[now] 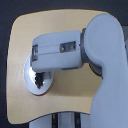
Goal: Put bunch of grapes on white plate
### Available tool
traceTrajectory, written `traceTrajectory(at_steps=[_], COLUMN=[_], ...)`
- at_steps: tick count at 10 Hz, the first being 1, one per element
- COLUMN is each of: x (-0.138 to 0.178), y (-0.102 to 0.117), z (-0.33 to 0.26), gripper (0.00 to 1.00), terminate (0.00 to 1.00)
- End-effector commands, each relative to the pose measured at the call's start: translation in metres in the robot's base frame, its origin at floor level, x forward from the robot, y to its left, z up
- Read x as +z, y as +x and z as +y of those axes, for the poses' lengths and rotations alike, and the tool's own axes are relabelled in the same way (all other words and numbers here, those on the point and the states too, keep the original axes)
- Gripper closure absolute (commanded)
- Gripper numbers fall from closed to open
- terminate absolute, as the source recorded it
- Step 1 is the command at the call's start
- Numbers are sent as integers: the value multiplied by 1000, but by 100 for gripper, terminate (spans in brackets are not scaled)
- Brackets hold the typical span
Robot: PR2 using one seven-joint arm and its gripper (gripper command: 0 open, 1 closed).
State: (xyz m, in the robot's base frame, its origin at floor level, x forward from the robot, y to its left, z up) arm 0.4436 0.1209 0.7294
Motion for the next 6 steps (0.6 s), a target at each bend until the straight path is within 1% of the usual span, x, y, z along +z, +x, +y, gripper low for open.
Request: traceTrajectory(at_steps=[1, 6], x=[9, 21], y=[1, -4], z=[-4, -9], gripper=[0, 0], terminate=[0, 0])
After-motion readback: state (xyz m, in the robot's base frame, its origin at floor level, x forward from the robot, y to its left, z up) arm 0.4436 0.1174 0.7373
